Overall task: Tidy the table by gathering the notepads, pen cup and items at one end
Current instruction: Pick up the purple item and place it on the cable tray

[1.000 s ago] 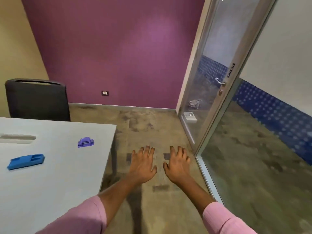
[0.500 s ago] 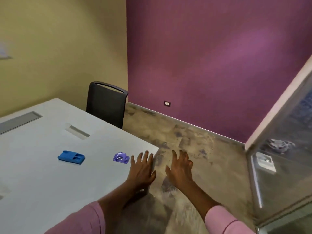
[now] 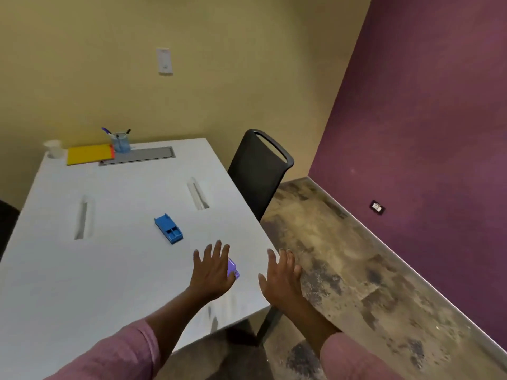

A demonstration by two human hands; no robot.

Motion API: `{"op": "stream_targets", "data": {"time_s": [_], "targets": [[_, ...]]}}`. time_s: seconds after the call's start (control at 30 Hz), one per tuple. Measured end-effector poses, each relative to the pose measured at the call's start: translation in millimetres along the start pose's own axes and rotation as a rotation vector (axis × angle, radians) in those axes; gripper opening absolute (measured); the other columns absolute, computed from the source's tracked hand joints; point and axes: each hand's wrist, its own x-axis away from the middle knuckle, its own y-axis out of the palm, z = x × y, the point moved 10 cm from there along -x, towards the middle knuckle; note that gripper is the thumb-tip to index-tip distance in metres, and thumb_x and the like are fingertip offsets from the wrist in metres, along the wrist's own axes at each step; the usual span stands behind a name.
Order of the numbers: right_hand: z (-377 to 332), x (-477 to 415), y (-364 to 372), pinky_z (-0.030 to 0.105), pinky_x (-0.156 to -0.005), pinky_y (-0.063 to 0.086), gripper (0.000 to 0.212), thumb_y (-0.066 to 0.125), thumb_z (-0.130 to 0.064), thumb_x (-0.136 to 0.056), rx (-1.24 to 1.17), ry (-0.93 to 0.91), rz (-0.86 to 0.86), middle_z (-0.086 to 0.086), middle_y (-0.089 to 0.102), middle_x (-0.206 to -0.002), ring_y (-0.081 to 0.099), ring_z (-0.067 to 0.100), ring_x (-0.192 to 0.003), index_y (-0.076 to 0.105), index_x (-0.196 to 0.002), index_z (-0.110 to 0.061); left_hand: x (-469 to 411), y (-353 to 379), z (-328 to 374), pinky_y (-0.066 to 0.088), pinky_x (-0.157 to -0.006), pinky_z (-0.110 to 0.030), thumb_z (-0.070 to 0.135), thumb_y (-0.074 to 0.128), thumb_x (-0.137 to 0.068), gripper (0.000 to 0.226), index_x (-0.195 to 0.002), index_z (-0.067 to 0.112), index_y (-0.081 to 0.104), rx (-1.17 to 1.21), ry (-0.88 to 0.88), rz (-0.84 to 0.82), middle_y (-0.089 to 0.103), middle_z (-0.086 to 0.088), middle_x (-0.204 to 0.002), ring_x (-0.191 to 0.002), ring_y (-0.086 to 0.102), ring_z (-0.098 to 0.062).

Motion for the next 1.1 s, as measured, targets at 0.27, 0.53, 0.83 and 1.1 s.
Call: {"op": "stream_targets", "data": {"time_s": [0.27, 0.53, 0.83, 1.1], "targets": [[-53.2, -76.2, 37.5, 0.051, -0.110, 0.022, 0.071, 0.045, -0.054, -0.090, -0.048, -0.287, -0.114, 0.014, 0.021, -0.156, 0.014, 0.034, -0.146, 0.018, -0.148, -0.024, -25.6, 10.4, -65.7, 0.016, -0.112, -0.059, 0.053, 0.038, -0.089, 0.075, -0.150, 0.016, 0.015, -0.035, -0.259, 0.004, 0.018, -0.011, -0.159, -0.144, 0.020, -0.032], [-124.3, -144.2, 82.4, 0.050, -0.113, 0.020, 0.071, 0.045, -0.055, -0.092, -0.045, -0.437, -0.253, 0.011, 0.018, -0.158, 0.010, 0.033, -0.147, 0.016, -0.149, -0.026, -61.3, 34.6, -143.4, 0.018, -0.111, -0.058, 0.051, 0.037, -0.089, 0.072, -0.149, 0.014, 0.019, -0.048, -0.452, -0.058, 0.022, -0.012, -0.157, -0.142, 0.023, -0.033], [-145.6, -173.3, 142.6, 0.042, -0.097, 0.043, 0.046, 0.046, -0.033, -0.096, -0.042, -0.579, -0.541, 0.010, 0.048, -0.132, 0.047, 0.031, -0.119, 0.037, -0.138, -0.018, -72.1, 94.7, -146.2, 0.015, -0.112, -0.054, 0.047, 0.040, -0.090, 0.059, -0.140, 0.016, 0.036, 0.050, -0.439, -0.199, 0.024, -0.011, -0.156, -0.144, 0.018, -0.031], [-142.2, -182.2, 173.9, 0.038, -0.088, 0.048, 0.033, 0.050, -0.029, -0.093, -0.042, -0.591, -0.684, 0.010, 0.059, -0.116, 0.057, 0.030, -0.107, 0.051, -0.122, -0.012, -75.0, 145.6, -113.6, 0.013, -0.113, -0.055, 0.069, 0.045, -0.081, 0.079, -0.142, 0.021, 0.032, 0.107, -0.509, -0.325, 0.019, -0.010, -0.158, -0.144, 0.015, -0.033]]}}
